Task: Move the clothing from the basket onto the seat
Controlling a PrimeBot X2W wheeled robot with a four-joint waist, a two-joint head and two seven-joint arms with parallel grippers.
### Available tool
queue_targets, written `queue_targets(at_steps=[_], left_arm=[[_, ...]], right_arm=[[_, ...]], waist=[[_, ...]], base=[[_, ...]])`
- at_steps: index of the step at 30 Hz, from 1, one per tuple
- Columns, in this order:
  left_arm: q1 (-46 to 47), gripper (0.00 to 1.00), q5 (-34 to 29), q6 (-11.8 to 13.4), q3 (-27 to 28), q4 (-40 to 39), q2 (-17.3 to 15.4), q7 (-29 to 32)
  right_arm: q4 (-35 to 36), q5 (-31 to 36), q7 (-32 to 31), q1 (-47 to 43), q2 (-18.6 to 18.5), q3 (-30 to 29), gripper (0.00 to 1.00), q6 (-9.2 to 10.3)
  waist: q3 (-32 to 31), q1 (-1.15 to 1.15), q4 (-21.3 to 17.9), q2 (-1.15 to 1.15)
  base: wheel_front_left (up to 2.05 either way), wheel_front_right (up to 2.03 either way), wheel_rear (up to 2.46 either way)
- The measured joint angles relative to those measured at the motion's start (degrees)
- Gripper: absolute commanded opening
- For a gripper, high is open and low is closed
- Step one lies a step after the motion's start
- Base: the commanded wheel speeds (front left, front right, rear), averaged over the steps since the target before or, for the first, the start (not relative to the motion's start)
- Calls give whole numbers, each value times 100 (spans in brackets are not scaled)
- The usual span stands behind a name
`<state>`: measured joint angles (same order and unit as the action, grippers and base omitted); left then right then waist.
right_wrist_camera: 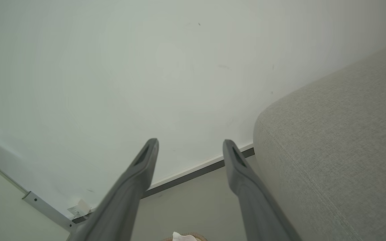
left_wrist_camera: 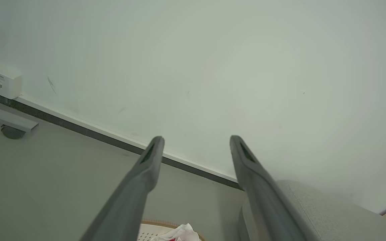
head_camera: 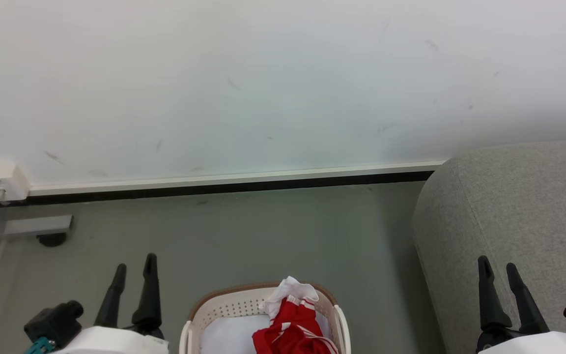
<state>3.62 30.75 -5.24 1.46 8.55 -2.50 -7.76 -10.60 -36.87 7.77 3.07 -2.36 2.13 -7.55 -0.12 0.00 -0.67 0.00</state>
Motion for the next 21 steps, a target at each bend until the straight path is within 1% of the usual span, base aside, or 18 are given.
queue_targets(at_steps=[6,13,21], left_arm=[[-4,100,-410,55,-54,76,-42,-91],[13,100,-771,55,-73,129,-103,-191],[23,100,-1203,57,-147,59,-108,-303]], right_arm=[[-56,425,90,-1,-4,-36,100,0],[-99,856,189,2,-8,-22,100,0],[-169,1168,291,4,-11,30,100,0]], waist=[[0,0,-9,0],[11,0,-15,0],[14,0,-21,0]], base=[[0,0,0],[0,0,0],[0,0,0]])
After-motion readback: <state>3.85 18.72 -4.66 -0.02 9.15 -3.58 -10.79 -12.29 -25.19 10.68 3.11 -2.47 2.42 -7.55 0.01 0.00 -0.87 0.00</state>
